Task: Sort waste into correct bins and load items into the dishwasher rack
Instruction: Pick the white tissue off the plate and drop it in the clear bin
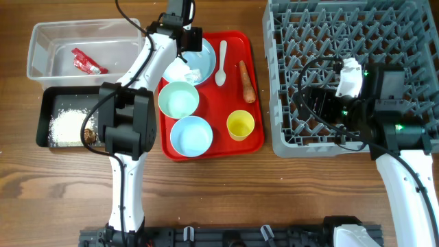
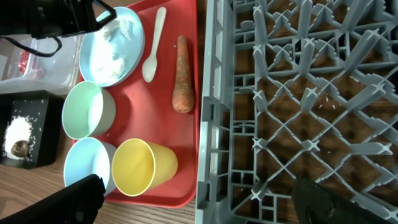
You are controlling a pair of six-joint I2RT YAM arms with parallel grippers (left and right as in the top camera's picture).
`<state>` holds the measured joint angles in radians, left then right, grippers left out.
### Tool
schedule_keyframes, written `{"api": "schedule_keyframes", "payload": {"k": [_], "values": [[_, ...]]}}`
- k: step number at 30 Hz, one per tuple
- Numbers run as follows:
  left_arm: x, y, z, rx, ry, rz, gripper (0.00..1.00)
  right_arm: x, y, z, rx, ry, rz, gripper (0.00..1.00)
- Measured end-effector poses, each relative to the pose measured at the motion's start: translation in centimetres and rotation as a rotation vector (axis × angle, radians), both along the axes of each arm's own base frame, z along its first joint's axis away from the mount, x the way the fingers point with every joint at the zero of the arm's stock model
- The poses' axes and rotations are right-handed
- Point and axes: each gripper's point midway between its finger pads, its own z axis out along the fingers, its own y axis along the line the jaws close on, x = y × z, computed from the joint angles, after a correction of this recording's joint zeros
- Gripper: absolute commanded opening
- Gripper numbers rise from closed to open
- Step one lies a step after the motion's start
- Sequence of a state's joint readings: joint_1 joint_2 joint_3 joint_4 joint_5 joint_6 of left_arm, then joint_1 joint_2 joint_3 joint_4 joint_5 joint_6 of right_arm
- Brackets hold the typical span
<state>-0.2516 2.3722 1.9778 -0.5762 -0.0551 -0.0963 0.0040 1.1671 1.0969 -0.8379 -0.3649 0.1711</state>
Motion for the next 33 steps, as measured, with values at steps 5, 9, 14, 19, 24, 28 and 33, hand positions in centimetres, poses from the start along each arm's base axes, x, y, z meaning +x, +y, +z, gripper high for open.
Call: {"api": "schedule_keyframes", "payload": {"k": [5,9,14,19,24,28,33], "values": [[-0.6,0.3,-4.1,0.015,0.073,0.024,0.47,-0.1,-0.1,-0.1,-0.003,0.008,-0.003,1.0],[-0.6,0.7,-4.2,0.026,0.072,0.046,0.04,-0.2,-0.1,-0.2,-0.006,0.014,-0.004,1.0],[-1.4,0.8,-4.0,0.021,0.107,0.046,0.04,-0.2,-0.1,-0.3,-0.006,0.015,-0.004,1.0],[-3.0,1.9,8.8,-0.021,-0.016,0.054,0.04,-0.2,-0.1,-0.3,-0.006,0.015,-0.004,1.0],[-4.4,15.6,21.7,0.033,-0.232,0.334,0.31,0.0,-0.1,-0.1,-0.006,0.005,-0.004,1.0],[-5.4,22.9,5.4,0.047,0.148,0.447,1.0,0.0,-0.1,-0.1,-0.005,0.0,-0.005,1.0],[-5.4,21.9,4.9,0.016,0.173,0.422,1.0,0.0,-0.1,-0.1,-0.005,0.0,-0.005,1.0]]}}
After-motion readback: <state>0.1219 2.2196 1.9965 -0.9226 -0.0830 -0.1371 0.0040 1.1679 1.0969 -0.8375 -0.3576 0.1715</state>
